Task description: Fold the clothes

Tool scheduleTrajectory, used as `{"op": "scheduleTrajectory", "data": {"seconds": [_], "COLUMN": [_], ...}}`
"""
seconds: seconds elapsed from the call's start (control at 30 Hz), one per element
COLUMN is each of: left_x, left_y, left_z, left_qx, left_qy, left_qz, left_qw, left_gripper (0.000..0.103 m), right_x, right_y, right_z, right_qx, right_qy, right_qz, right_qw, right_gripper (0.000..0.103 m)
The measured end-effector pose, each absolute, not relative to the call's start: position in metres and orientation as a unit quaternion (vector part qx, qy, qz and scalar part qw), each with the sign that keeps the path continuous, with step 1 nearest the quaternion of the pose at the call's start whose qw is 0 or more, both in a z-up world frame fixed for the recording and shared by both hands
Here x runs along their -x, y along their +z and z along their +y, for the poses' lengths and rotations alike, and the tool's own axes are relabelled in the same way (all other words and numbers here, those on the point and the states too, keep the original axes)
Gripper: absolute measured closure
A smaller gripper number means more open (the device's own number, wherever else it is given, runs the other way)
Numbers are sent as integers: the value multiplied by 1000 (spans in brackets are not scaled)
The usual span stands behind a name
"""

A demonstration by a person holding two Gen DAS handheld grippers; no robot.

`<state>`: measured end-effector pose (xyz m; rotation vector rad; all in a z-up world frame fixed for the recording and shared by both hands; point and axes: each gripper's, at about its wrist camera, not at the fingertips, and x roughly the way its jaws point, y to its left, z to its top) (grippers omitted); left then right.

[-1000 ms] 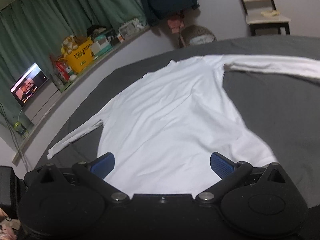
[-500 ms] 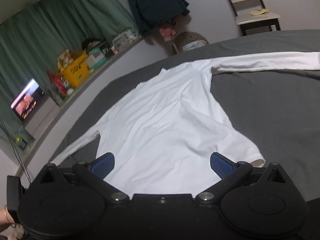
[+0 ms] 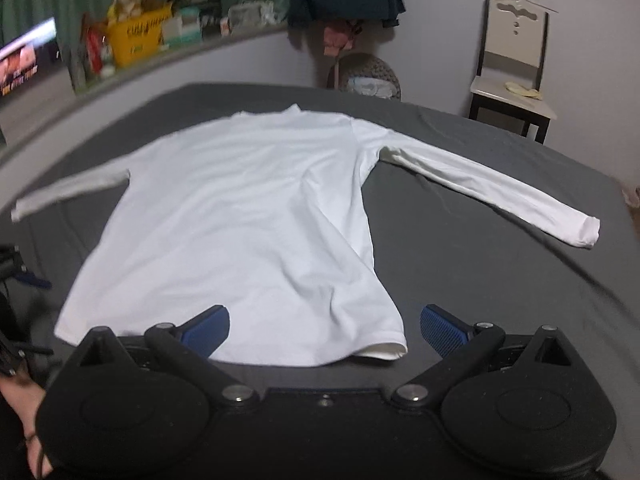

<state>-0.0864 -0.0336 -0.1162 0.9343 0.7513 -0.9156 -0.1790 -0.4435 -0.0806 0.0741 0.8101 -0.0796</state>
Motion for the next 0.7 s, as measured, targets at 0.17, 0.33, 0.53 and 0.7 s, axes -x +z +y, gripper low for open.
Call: {"op": "scheduleTrajectory", "data": {"seconds": [0.17, 0.33, 0.53, 0.7], "left_x": [93, 84, 68, 70], "left_y": [-133, -141, -139, -116], "left_z": [-45, -48, -40, -24], "left_qx": [-489, -497, -465, -453], "left_qy": [-425, -419, -421, -423], "left_qz": [326, 328, 344, 311], "left_qw": [688, 685, 699, 721], "left_gripper": [42, 62, 98, 98], "right_x": [169, 159, 140, 128], "right_y": [-87, -86, -105, -135], "right_z": [-453, -459, -459, -445], "right_qx": [-17, 20, 161, 295], "right_qy": [-31, -30, -17, 57], "right_qz": [420, 440, 502, 539], "right_qw": [907, 898, 850, 787], "right_gripper": [1, 1, 10, 29]}}
